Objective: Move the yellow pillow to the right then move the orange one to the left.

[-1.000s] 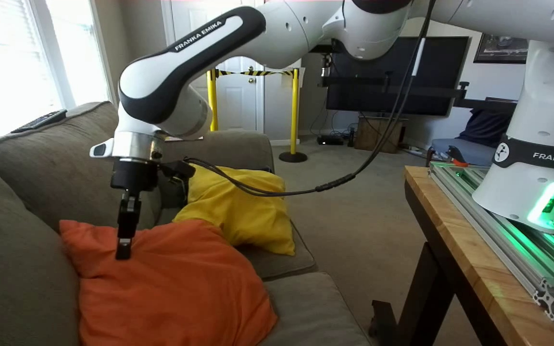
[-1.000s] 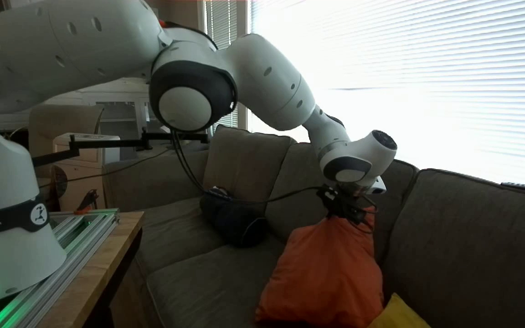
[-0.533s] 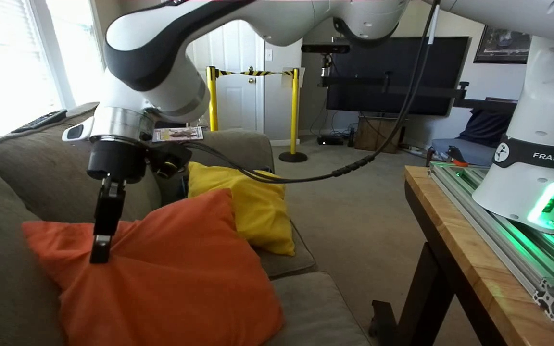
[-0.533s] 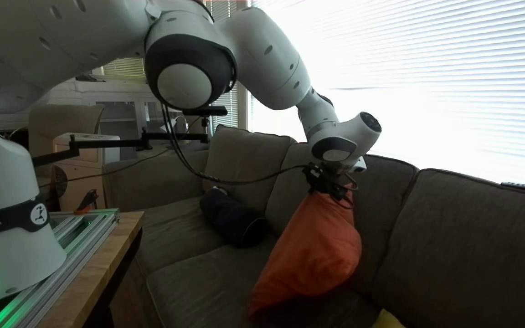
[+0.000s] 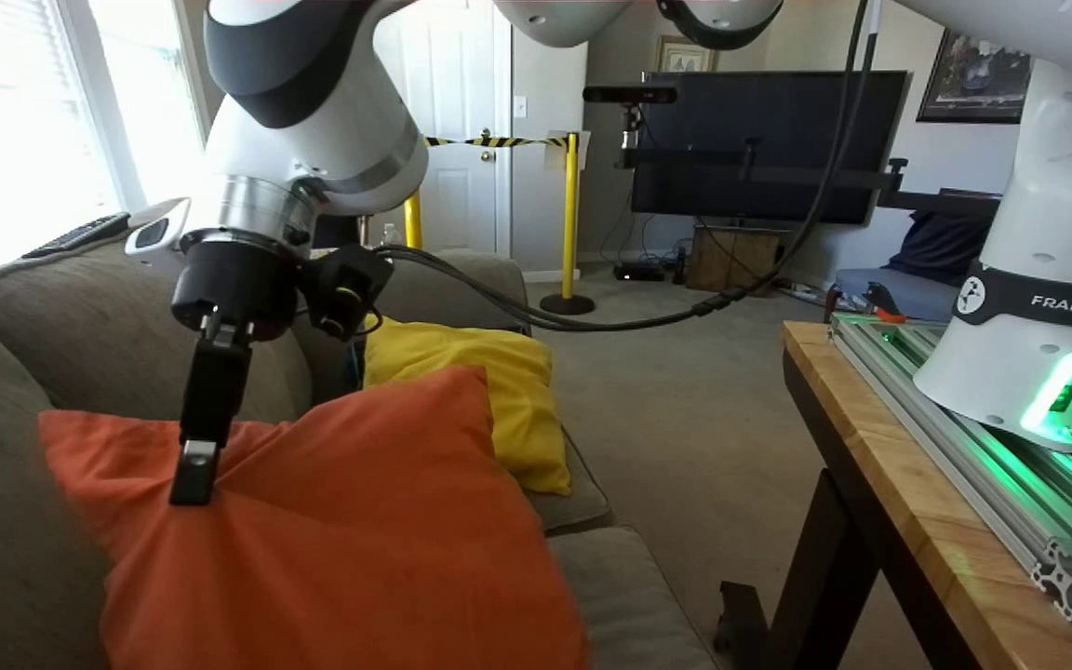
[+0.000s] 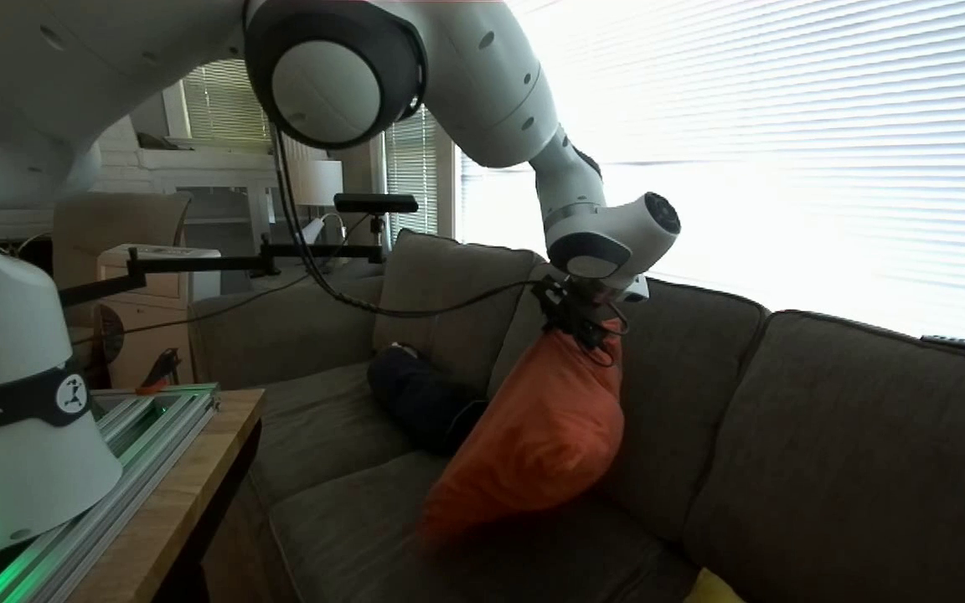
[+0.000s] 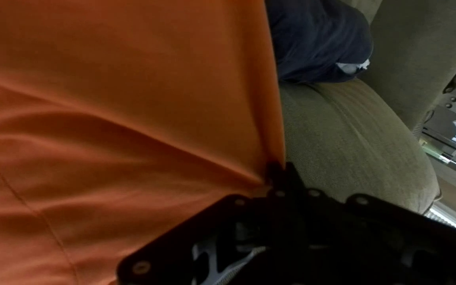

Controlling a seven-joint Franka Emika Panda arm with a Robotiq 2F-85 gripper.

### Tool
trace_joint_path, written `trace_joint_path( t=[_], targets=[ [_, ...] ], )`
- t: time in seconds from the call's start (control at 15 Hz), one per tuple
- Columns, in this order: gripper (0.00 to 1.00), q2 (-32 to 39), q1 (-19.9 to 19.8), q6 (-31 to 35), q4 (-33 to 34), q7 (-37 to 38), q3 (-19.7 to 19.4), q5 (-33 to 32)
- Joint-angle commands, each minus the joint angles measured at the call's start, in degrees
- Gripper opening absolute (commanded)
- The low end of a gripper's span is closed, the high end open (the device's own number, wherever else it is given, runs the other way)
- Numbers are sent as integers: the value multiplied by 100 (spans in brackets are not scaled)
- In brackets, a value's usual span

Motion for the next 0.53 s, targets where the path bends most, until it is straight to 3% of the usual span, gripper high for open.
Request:
trace_joint_path(
  t=[0.0, 0.47],
  targets=[
    [0, -612, -135, 288, -797, -108, -67, 562],
    [0, -522, -97, 728, -1040, -49, -562, 882]
  ],
)
